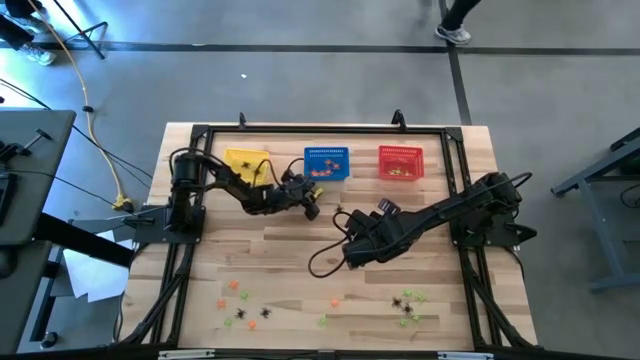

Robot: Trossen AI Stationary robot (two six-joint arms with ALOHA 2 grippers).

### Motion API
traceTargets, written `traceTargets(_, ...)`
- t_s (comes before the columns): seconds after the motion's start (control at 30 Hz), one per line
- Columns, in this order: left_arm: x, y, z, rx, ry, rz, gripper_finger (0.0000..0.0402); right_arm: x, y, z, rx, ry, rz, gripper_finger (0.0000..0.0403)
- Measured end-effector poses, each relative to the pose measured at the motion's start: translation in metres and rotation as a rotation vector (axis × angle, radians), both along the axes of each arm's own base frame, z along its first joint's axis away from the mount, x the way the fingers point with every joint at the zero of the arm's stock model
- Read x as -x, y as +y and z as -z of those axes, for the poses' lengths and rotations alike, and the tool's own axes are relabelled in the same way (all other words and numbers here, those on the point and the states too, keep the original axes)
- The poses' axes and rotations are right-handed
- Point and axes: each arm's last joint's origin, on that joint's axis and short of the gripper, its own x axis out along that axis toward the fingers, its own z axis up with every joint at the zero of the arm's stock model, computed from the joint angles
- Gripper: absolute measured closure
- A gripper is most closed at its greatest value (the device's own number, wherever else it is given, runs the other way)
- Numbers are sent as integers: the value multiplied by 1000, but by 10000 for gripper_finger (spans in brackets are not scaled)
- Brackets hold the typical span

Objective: Sort Halloween decoration
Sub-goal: Put the green spider toy into the red basket

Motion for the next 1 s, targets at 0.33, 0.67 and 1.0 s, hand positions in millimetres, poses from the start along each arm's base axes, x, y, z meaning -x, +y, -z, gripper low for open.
traceTargets(0.33, -1, 1, 5, -24, 53, -24, 232, 0, 0, 0, -6, 0, 3, 285)
traceTargets(0.67, 1, 1, 9, 46, 73, 3, 364, 0, 0, 0, -6, 0, 3, 285)
traceTargets(1.0, 1, 0, 8, 146, 25, 11, 401, 0, 0, 0, -6, -1, 5, 285)
